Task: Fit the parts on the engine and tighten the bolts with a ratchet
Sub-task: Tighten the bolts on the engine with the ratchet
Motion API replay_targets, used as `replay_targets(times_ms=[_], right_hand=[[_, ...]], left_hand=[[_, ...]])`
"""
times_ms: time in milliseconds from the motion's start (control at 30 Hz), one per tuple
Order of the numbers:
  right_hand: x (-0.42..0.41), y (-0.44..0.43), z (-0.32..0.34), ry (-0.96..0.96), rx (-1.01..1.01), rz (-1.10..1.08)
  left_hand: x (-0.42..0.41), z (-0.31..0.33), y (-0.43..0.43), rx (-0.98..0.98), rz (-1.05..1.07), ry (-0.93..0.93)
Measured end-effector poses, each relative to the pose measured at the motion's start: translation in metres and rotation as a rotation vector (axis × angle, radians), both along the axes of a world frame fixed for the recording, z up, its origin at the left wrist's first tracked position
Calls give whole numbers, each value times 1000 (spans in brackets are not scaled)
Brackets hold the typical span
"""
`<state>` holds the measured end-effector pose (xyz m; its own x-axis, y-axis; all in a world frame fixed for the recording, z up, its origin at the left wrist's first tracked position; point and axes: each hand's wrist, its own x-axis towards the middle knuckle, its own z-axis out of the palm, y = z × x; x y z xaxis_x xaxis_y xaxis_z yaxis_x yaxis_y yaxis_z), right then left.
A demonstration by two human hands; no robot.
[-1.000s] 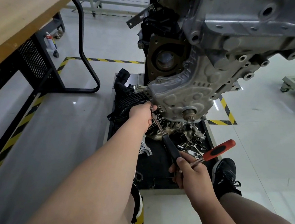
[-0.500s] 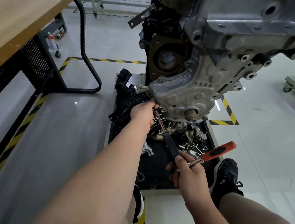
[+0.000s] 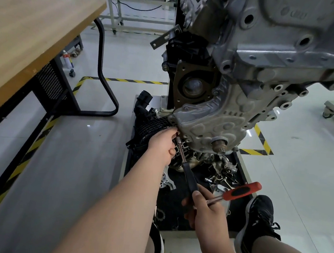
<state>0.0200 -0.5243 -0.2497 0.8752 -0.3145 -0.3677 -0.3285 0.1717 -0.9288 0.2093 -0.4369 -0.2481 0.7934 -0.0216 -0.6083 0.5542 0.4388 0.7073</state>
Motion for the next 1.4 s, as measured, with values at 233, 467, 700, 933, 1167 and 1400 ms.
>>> replay_targets(times_ms=[233, 467, 700, 933, 1167, 1400], right_hand=[[1, 2, -1, 18, -6, -3], [2, 3, 2, 12, 8, -6], [7, 4, 2, -2, 61, 5], [9, 9, 0, 10, 116, 0], [13, 16, -4, 16, 306, -10], [15, 24, -4, 95, 745, -131]], left_hand=[[0, 1, -3, 1, 6, 33], [2, 1, -6, 30, -5, 70], [6, 3, -4, 56, -2, 64], [5, 4, -1, 118, -14, 46], [2, 11, 2, 339, -114, -16], [-9, 16, 4, 458, -162, -106]])
